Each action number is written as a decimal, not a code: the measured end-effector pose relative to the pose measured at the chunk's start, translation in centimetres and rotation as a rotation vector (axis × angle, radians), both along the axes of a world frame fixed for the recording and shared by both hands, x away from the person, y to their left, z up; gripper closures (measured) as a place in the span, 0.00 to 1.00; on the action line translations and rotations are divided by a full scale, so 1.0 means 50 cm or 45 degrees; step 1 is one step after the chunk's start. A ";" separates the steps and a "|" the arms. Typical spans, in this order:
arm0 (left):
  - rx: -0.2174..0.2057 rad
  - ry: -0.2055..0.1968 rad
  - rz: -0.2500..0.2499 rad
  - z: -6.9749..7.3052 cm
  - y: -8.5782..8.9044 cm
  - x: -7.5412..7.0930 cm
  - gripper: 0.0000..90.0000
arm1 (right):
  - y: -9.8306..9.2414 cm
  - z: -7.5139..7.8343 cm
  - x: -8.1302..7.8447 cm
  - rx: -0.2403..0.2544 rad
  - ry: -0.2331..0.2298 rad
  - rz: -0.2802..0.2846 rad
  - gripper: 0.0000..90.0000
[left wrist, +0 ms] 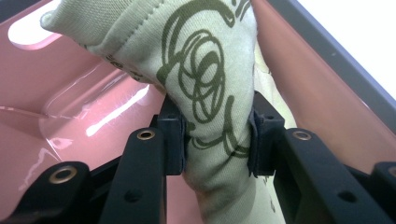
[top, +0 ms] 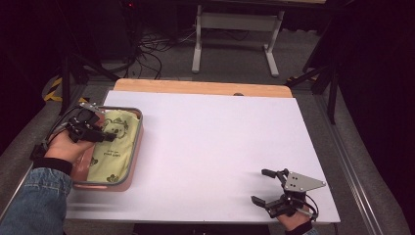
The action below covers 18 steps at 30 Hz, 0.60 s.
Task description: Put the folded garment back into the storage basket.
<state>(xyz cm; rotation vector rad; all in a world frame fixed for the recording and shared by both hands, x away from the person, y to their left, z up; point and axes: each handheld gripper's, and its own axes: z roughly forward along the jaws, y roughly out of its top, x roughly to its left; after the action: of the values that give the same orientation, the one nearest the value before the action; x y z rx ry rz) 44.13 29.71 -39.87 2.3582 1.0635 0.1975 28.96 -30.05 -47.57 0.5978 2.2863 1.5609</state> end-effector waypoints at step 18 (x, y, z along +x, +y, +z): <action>0.045 0.067 0.065 -0.031 -0.006 0.026 0.70 | 0.000 0.000 0.000 -0.001 -0.001 0.002 0.05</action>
<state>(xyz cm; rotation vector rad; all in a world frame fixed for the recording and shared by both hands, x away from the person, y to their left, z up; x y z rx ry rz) 45.42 29.43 -41.40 2.3812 1.1555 0.1751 28.96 -30.04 -47.57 0.5947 2.2871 1.5606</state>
